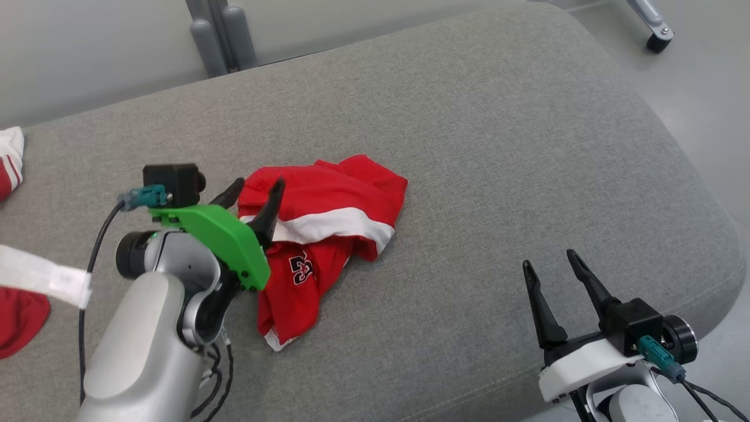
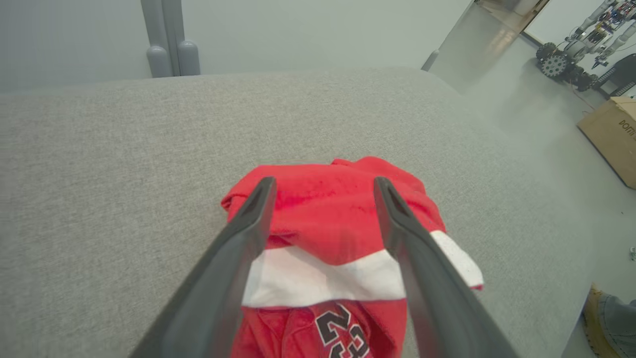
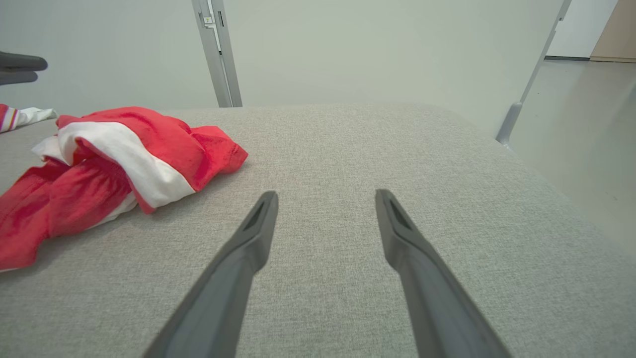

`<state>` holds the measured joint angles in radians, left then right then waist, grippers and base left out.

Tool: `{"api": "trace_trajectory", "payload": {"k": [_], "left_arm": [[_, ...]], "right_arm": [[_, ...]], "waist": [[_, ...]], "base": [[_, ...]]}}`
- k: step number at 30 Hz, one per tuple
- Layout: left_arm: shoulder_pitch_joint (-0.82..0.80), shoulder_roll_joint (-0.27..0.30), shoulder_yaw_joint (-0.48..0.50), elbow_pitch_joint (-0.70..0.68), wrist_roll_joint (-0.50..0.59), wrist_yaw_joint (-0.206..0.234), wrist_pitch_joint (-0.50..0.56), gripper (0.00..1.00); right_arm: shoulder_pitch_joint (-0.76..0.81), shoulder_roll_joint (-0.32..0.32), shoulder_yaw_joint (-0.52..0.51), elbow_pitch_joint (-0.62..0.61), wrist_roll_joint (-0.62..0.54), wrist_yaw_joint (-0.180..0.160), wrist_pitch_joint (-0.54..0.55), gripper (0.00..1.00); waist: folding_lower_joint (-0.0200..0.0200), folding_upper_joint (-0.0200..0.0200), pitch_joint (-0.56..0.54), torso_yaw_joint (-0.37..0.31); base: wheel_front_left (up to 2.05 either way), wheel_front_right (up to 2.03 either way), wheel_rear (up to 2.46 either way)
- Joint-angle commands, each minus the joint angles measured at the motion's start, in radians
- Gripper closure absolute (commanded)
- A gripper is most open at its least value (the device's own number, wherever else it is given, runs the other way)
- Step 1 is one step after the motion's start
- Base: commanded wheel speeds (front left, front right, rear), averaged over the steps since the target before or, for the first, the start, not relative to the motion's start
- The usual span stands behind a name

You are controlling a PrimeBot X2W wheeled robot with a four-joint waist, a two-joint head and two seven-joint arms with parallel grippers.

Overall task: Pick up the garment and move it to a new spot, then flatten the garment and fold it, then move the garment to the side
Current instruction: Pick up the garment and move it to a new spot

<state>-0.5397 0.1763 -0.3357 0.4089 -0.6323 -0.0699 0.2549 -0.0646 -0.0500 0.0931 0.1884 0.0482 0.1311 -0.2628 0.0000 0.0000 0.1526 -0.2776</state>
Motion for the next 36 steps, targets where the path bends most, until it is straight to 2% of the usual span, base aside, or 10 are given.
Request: {"api": "trace_trajectory", "payload": {"k": [1, 5, 7, 11, 16, 20, 24, 30, 33, 36], "left_arm": [[0.038, 0.022, 0.007, -0.037, -0.008, 0.014, 0.01, 0.0], [0.129, 0.079, 0.023, -0.141, 0.034, 0.062, -0.012, 0.0], [0.215, 0.088, 0.043, -0.217, 0.056, 0.102, -0.078, 0.0], [0.346, 0.098, 0.058, -0.313, 0.076, 0.147, -0.155, 0.0], [0.489, 0.122, 0.062, -0.359, 0.125, 0.157, -0.291, 0.0], [0.562, 0.128, 0.069, -0.323, 0.157, 0.161, -0.411, 0.0], [0.6, 0.124, 0.074, -0.291, 0.174, 0.157, -0.476, 0.0], [0.665, 0.108, 0.111, -0.245, 0.214, 0.154, -0.52, 0.0], [0.686, 0.079, 0.159, -0.263, 0.241, 0.16, -0.521, 0.0], [0.708, 0.049, 0.19, -0.273, 0.266, 0.145, -0.521, 0.0]], "right_arm": [[0.013, -0.001, -0.004, -0.005, -0.008, -0.001, -0.003, 0.0], [0.016, -0.001, -0.007, -0.009, -0.017, -0.001, -0.003, 0.0], [0.026, -0.001, -0.014, -0.03, -0.023, -0.001, -0.003, 0.0], [0.046, -0.001, -0.036, -0.066, -0.029, -0.001, -0.003, 0.0], [0.089, -0.001, -0.064, -0.108, -0.044, -0.001, -0.003, 0.0], [0.113, -0.001, -0.08, -0.124, -0.066, -0.001, -0.003, 0.0], [0.124, -0.001, -0.087, -0.134, -0.083, -0.001, -0.003, 0.0], [0.141, -0.001, -0.096, -0.144, -0.103, -0.001, -0.003, 0.0], [0.141, -0.002, -0.105, -0.144, -0.111, -0.001, -0.003, 0.0], [0.147, -0.001, -0.111, -0.142, -0.113, -0.001, -0.003, 0.0]], "waist": [[0.0, 0.0, -0.001, 0.006], [0.0, 0.0, -0.003, 0.009], [0.0, 0.0, -0.014, 0.007], [0.0, 0.0, -0.018, 0.03], [0.0, 0.0, -0.029, 0.095], [0.0, 0.0, -0.045, 0.15], [0.0, 0.0, -0.056, 0.184], [0.0, 0.0, -0.081, 0.234], [0.0, 0.0, -0.085, 0.258], [0.0, 0.0, -0.093, 0.287]], "base": [[0.0, 0.0, 0.0], [0.0, 0.0, 0.0], [0.0, 0.0, 0.0], [0.0, 0.0, 0.0], [0.0, 0.0, 0.0], [0.0, 0.0, 0.0], [0.0, 0.0, 0.0], [0.0, 0.0, 0.0], [0.0, 0.0, 0.0], [0.0, 0.0, 0.0]]}}
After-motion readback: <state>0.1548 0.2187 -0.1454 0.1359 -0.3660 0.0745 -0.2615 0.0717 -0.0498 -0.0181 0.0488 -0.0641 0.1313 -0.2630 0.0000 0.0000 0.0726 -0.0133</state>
